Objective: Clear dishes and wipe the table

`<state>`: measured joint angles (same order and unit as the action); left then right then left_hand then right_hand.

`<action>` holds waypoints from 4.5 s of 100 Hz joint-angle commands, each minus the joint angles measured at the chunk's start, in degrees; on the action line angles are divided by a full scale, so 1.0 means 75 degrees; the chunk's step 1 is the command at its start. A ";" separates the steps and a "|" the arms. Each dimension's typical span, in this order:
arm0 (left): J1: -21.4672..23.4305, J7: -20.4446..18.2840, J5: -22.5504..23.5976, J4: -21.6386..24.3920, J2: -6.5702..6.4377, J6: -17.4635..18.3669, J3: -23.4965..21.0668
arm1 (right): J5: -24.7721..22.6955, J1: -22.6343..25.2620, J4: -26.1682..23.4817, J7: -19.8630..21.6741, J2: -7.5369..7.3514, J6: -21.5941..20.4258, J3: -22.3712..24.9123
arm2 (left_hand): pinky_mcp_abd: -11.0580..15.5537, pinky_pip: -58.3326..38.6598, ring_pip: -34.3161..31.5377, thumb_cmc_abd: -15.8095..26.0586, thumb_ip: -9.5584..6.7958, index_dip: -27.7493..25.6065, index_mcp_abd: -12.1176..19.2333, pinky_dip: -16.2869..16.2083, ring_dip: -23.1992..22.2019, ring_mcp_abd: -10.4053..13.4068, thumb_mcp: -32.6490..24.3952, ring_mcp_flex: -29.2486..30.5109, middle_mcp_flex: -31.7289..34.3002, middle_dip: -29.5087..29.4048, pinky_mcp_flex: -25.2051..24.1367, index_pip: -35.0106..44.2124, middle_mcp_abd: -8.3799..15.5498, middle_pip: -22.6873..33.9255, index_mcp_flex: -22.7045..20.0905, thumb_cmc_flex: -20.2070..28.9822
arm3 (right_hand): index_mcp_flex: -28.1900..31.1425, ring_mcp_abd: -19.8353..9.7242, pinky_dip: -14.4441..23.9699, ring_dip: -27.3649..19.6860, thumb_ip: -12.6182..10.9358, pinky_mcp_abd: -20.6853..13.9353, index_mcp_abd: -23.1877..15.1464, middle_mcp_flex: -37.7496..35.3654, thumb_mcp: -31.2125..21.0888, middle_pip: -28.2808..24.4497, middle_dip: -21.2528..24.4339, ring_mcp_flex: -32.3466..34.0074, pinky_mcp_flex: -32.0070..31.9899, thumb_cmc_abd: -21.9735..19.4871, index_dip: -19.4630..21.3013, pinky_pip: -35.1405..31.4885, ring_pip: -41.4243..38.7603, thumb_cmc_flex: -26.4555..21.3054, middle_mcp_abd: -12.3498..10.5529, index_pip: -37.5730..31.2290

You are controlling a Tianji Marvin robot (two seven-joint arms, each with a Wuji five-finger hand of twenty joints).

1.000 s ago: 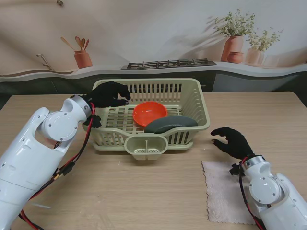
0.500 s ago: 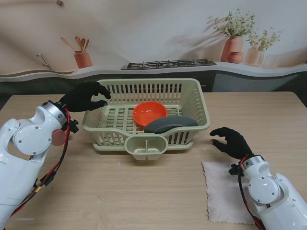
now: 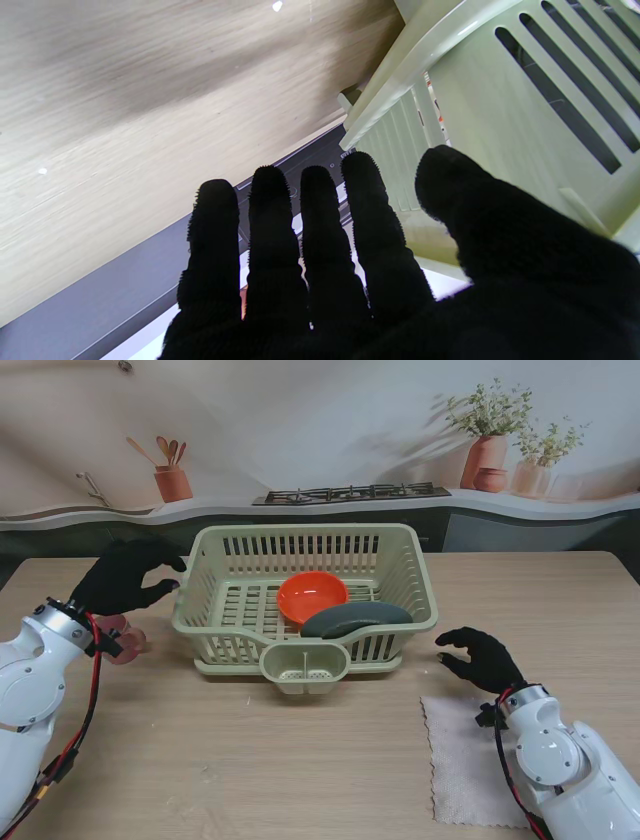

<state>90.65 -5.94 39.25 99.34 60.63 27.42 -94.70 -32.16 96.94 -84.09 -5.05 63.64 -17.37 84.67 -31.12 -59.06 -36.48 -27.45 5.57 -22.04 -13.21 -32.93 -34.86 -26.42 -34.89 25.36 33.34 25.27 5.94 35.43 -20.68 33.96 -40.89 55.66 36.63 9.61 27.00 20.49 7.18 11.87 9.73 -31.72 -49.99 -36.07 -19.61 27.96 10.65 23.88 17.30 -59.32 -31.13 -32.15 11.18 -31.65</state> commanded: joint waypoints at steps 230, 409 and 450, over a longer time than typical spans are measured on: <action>0.1212 0.3752 0.3538 -0.2685 -0.0093 -0.0811 -0.0378 | 0.0006 0.0087 -0.0195 0.0317 -0.0033 0.0475 -0.0320 | 0.0787 0.2217 0.1367 -0.0470 0.0019 0.0635 -0.0348 0.1566 0.0645 0.0706 -0.1847 -0.1167 -0.1171 -0.0474 -0.1220 -0.2058 0.0304 -0.0644 0.0521 -0.2307 | 0.0038 -0.0055 0.0127 0.0004 -0.0254 0.0111 0.0014 -0.0111 -0.0113 0.0127 0.0103 0.0034 -0.0088 0.0159 0.0024 -0.0005 0.0181 0.0215 -0.0040 0.0027; 0.0400 0.4133 0.3400 -0.3962 -0.0133 -0.1858 0.0520 | 0.0007 0.0126 -0.0265 0.0312 -0.0030 0.0494 -0.0303 | 0.0614 0.1727 0.0995 0.0394 -0.0116 0.0885 -0.0502 0.1309 0.0631 0.0425 -0.0876 -0.1052 -0.0978 -0.0410 -0.1012 -0.2207 0.0092 -0.0495 0.0118 -0.1065 | 0.0033 -0.0061 0.0132 0.0005 -0.0258 0.0092 -0.0007 -0.0111 -0.0123 0.0129 0.0104 0.0034 -0.0090 0.0157 0.0028 0.0001 0.0183 0.0209 -0.0050 0.0018; 0.0093 0.4054 0.3427 -0.4258 -0.0175 -0.2129 0.0837 | 0.0013 0.0138 -0.0271 0.0270 -0.0020 0.0502 -0.0281 | 0.0168 0.0629 0.0439 0.0656 0.0058 0.0660 -0.0480 0.0661 0.0447 -0.0013 0.0334 -0.0586 -0.0372 -0.0316 -0.0501 -0.1770 -0.0119 -0.0336 -0.0302 0.0269 | 0.0025 -0.0062 0.0138 0.0006 -0.0259 0.0098 -0.0002 -0.0115 -0.0119 0.0124 0.0102 0.0033 -0.0088 0.0156 0.0028 0.0002 0.0184 0.0207 -0.0052 0.0011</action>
<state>91.66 25.26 64.71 67.88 59.43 11.84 -88.83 -32.07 97.58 -85.76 -3.58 63.42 -13.67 82.52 -27.65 -51.52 -31.81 -24.43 5.52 -16.44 -17.22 -25.84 -30.41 -24.72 -35.59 19.62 29.48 22.62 1.62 20.95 -19.62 30.89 -39.35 52.39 36.63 9.61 27.00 20.49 7.18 11.88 9.73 -31.72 -50.01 -36.05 -19.60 27.97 10.63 23.88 17.31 -59.30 -31.13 -32.13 11.18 -31.65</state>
